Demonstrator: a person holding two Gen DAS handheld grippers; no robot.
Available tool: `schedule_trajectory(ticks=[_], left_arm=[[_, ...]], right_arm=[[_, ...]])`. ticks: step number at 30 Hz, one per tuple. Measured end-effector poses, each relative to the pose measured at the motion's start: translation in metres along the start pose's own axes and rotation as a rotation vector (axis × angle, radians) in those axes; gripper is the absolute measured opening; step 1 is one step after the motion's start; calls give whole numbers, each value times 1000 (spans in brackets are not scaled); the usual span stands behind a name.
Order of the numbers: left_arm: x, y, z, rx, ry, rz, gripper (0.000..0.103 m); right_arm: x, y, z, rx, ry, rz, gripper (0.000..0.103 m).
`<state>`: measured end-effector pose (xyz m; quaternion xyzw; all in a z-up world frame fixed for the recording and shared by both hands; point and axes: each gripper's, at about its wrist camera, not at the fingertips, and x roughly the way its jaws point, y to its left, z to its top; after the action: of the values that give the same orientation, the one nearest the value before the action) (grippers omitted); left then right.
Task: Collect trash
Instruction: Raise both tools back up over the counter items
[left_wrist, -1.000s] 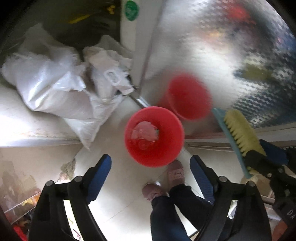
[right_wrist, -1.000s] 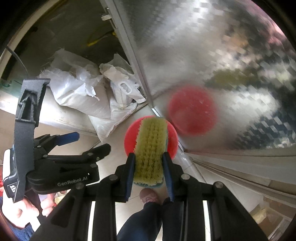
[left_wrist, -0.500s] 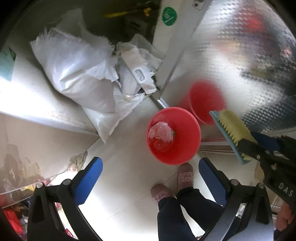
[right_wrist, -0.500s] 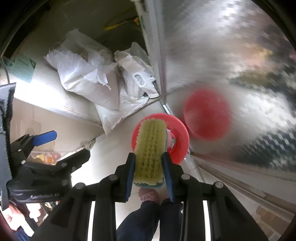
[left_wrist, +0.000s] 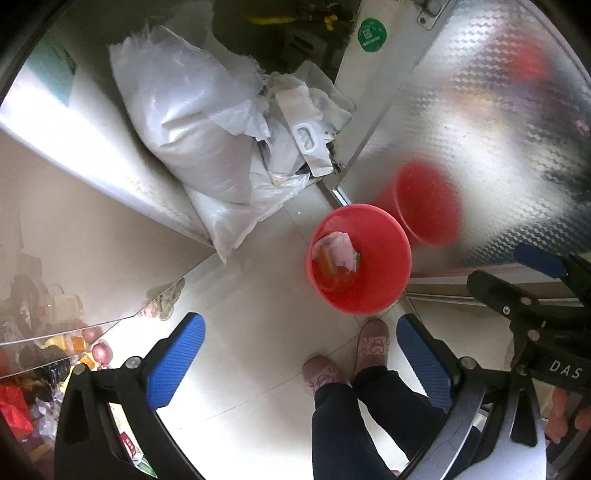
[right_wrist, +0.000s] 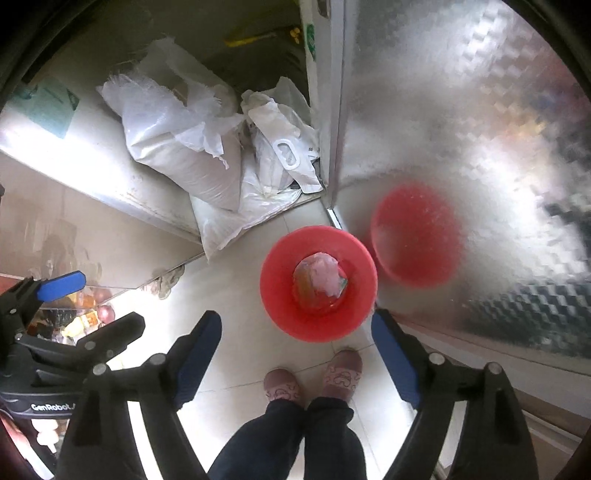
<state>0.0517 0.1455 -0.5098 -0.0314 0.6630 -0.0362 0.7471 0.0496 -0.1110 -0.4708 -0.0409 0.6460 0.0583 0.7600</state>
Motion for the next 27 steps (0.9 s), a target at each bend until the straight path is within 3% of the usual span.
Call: schedule_trajectory(ticks=[5,14,22,27], left_arm=[[-47,-3,-7,-3,-35,8,103],[-176,-7,-10,-32,-151,-4,103],[-270,-16,5,-13,-260,-3,103],[-311,-28,20,6,-318,-42,103]], right_arm=[[-36,8,-4,-25,-31,10,85],[-152,21,-2,-54,-152,28,95],[-248,30,12,-106,-253,40,95],[-292,23,19,-72,-299,64,95]])
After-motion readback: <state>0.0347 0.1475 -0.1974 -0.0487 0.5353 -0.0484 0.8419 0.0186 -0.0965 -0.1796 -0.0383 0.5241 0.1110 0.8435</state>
